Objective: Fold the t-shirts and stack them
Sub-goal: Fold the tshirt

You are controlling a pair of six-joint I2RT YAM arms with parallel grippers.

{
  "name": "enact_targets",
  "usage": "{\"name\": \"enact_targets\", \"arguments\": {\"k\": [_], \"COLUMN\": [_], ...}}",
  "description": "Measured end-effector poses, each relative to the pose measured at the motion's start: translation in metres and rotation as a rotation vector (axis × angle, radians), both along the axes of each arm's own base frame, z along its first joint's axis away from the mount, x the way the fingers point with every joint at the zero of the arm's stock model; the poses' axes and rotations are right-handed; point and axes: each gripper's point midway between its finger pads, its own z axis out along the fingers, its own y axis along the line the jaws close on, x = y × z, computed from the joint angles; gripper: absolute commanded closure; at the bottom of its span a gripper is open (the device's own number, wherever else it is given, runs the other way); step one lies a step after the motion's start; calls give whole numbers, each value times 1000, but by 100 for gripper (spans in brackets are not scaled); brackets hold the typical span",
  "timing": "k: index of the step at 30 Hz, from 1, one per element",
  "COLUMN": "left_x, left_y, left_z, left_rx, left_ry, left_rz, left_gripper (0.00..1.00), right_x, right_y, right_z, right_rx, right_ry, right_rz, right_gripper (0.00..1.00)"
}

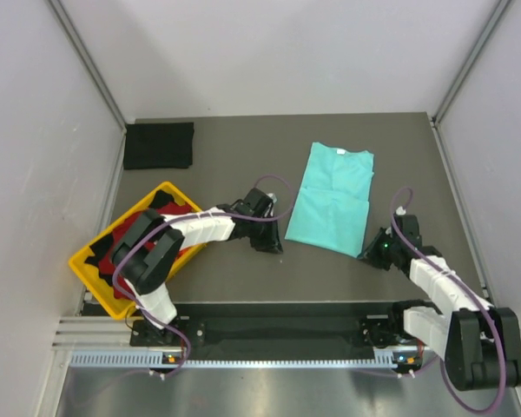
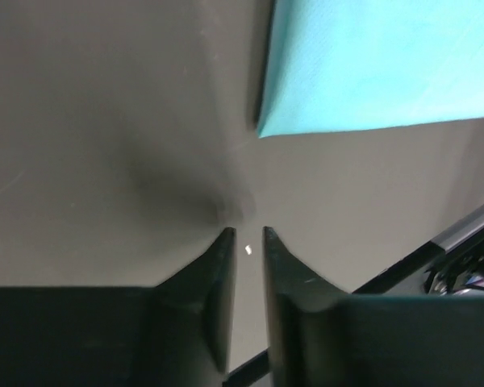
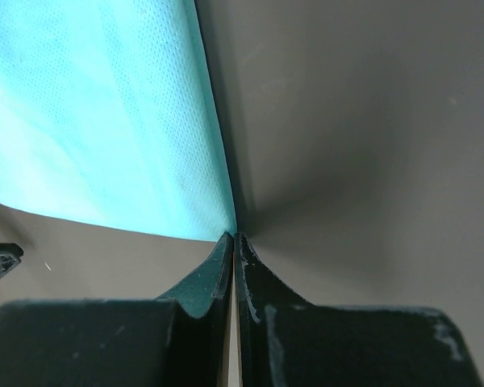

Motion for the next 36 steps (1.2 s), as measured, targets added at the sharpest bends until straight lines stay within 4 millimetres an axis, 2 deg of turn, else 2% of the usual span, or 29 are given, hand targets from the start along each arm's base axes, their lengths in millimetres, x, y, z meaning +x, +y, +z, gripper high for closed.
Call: {"name": "enact_targets", "arguments": {"k": [2, 6, 10, 14, 20, 22, 24, 25, 26, 27, 32, 36], "left_x": [-2, 5, 15, 21, 32, 36, 38, 39, 39, 39, 38, 22], "left_y": [4, 2, -7, -13, -24, -27, -29, -30, -29, -29, -27, -22], "left_z": [0, 4, 10, 0, 1, 1, 0, -2, -3, -5, -6, 1], "left_rx": [4, -13, -56, -64, -81, -84, -83, -80, -75, -71, -52, -25], "left_ry": [-2, -32, -71, -72, -78, -80, -79, -78, -76, -73, -71, -69], "left_rz": [17, 37, 45, 50, 46, 44, 42, 42, 41, 44, 42, 30], "left_gripper": [60, 56, 55, 55, 56, 61, 72, 79, 94, 100, 100, 100], "right_x": [-4, -8, -8, -10, -11, -11, -11, -11, -11, -11, -15, -18], "right_y": [0, -1, -1, -1, 0, 0, 0, 0, 0, 0, -1, -1], "right_z": [0, 0, 0, -2, -3, -3, -3, -3, -3, -3, -2, 9], "right_rx": [0, 0, 0, 0, 3, 3, 3, 3, 3, 2, -1, 1], "right_ry": [-3, -2, -3, 5, 6, 6, 7, 6, 6, 6, 19, -7], "right_rz": [0, 0, 0, 0, 2, 2, 2, 2, 2, 2, 0, 0], "right_gripper": [100, 100, 100, 100, 100, 100, 100, 100, 100, 100, 100, 100]}}
